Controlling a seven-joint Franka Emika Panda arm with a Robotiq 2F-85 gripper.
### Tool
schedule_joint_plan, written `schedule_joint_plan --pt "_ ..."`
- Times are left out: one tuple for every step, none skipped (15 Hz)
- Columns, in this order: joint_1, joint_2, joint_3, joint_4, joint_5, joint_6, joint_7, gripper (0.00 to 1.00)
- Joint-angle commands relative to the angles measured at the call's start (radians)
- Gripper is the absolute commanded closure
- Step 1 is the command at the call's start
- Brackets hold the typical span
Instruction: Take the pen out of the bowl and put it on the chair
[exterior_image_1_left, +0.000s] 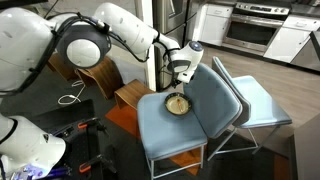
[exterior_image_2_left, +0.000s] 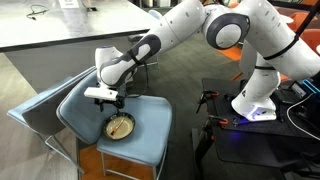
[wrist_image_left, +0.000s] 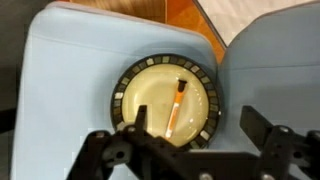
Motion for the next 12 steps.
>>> schedule_joint_plan --pt "-0.010 0.026 0.004 0.021 -0.012 -0.008 -0.006 0.00" --pt "-0.014 0.042 0.004 0.029 -0.012 -0.008 -0.008 0.00" --pt "-0.015 0.045 0.004 0.029 -0.012 -0.007 -0.008 0.00" --pt "-0.015 0.043 0.005 0.030 -0.012 -0.007 -0.008 0.00" --pt "-0.013 0.041 0.006 0.030 -0.012 -0.007 -0.007 0.00" --pt "-0.011 0.040 0.007 0.031 -0.012 -0.007 -0.007 0.00" --pt "-0.011 0.040 0.007 0.032 -0.012 -0.007 -0.007 0.00" --pt "-0.011 0.040 0.007 0.032 -0.012 -0.007 -0.007 0.00" --pt "-0.011 0.040 0.007 0.032 -0.012 -0.007 -0.007 0.00" --pt "-0.011 0.040 0.007 0.032 -0.012 -0.007 -0.007 0.00" --pt "-0.011 0.040 0.007 0.032 -0.012 -0.007 -0.007 0.00" --pt "0.000 0.057 -0.009 0.042 -0.015 0.003 0.032 0.00"
